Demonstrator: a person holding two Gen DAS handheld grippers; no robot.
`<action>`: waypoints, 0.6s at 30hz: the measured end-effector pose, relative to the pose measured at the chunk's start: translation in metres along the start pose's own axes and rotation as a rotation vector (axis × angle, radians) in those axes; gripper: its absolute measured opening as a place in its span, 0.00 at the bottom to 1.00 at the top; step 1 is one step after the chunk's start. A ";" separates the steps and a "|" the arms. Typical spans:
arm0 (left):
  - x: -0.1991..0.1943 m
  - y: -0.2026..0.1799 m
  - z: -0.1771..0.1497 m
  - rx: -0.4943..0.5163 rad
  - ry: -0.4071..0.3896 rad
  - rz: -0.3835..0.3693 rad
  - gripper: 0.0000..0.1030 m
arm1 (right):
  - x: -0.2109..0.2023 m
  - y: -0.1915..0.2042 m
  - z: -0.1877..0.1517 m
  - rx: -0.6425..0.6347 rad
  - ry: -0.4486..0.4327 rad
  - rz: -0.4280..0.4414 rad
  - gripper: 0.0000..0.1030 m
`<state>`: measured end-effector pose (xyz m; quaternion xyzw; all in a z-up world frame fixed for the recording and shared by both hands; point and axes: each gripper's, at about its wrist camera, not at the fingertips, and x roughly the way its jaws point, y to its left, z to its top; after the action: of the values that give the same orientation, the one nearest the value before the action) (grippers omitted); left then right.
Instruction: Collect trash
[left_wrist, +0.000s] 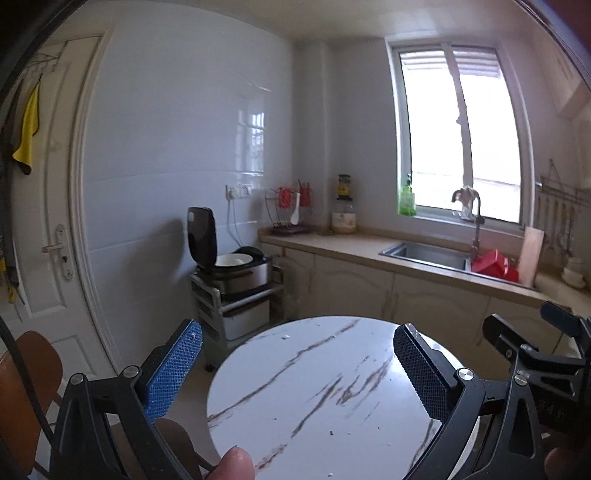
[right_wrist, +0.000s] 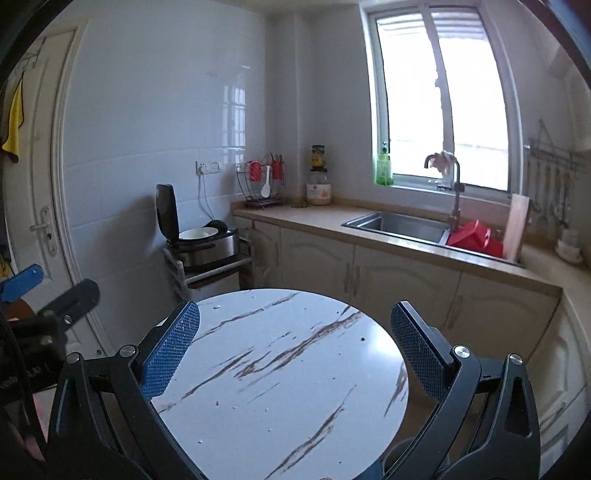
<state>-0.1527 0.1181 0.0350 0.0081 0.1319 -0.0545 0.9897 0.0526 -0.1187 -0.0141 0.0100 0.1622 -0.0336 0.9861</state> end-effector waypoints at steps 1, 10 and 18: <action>-0.007 -0.001 -0.004 -0.002 -0.005 0.005 0.99 | -0.002 0.001 0.001 0.001 -0.005 0.000 1.00; -0.020 0.003 -0.018 0.000 -0.032 0.019 0.99 | -0.016 -0.002 0.005 0.008 -0.026 0.001 1.00; -0.003 0.006 -0.015 -0.014 -0.015 0.003 0.99 | -0.017 0.001 0.004 0.009 -0.020 0.010 1.00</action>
<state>-0.1586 0.1248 0.0217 0.0010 0.1247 -0.0519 0.9908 0.0377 -0.1165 -0.0050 0.0147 0.1521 -0.0293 0.9878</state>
